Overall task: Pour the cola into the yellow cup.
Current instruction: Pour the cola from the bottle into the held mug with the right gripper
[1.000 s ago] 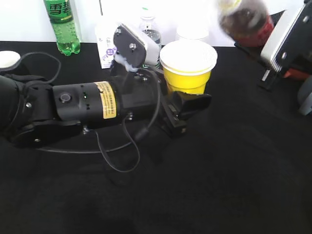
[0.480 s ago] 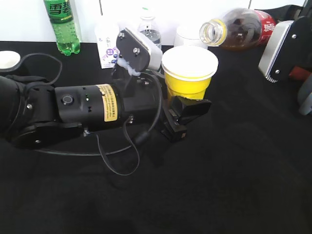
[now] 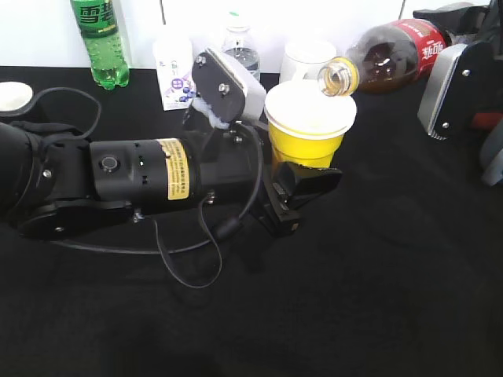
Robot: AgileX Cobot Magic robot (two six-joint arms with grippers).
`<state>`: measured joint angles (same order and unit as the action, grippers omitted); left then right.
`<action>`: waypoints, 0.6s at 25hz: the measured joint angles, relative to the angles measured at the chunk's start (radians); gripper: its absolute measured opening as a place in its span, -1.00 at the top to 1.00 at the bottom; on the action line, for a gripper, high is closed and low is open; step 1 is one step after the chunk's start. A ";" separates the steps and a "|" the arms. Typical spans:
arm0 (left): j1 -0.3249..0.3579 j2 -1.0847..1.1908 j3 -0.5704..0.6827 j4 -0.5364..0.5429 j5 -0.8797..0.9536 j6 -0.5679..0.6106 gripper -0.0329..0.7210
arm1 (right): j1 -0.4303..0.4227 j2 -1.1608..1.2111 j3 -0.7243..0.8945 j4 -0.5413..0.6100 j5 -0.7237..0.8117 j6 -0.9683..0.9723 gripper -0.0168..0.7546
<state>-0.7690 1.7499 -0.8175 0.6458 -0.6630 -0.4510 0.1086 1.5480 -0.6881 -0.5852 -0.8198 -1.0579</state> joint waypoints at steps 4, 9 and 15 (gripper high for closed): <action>0.000 0.000 0.000 0.001 0.021 0.000 -0.27 | 0.000 0.000 0.000 0.015 -0.007 -0.046 0.01; 0.000 0.000 0.000 -0.002 0.050 0.000 -0.27 | 0.000 0.000 0.000 0.015 -0.044 -0.087 0.01; 0.000 0.000 -0.001 -0.002 0.051 0.000 -0.27 | 0.000 0.000 0.000 0.019 -0.045 -0.130 0.01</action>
<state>-0.7690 1.7499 -0.8182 0.6437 -0.6120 -0.4513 0.1086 1.5480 -0.6881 -0.5658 -0.8647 -1.1882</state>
